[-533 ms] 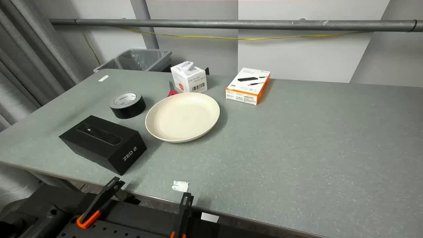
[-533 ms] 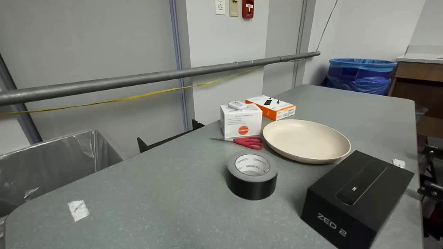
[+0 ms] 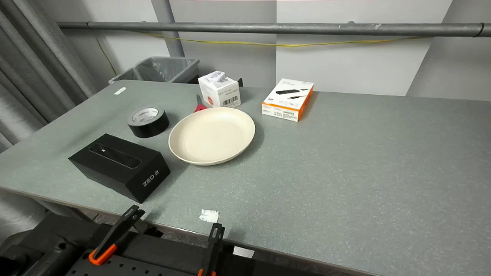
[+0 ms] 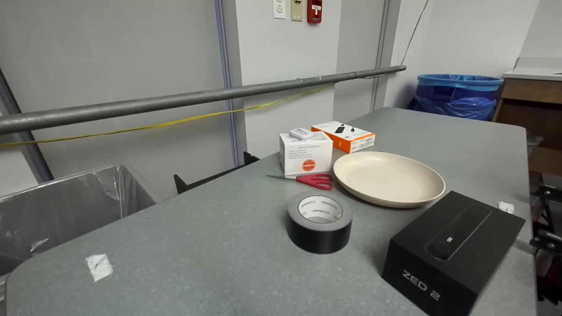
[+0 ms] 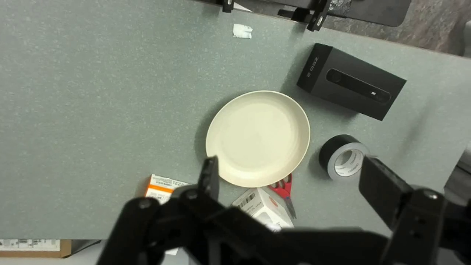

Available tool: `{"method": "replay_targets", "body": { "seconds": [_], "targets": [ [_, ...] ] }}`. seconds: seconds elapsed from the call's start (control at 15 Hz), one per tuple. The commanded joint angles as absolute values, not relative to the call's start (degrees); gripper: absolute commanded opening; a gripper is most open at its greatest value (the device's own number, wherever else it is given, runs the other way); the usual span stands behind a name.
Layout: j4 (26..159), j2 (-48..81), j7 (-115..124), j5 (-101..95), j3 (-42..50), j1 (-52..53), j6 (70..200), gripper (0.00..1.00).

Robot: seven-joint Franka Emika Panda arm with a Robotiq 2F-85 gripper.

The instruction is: Put the black masking tape on the cream plate

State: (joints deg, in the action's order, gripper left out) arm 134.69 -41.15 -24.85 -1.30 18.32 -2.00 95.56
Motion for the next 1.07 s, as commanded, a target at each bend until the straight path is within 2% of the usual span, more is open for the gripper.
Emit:
{"method": "replay_targets", "body": {
  "seconds": [0.0, 0.4, 1.0],
  "targets": [
    [141.4, -41.8, -25.1, 1.5, 15.4, -0.4, 100.6, 1.0],
    [155.3, -40.6, -23.6, 1.2, 6.9, 3.8, 117.1, 1.0],
    [156.2, -39.8, -23.6, 1.0, 6.1, 4.5, 117.0, 1.0]
  ]
}}
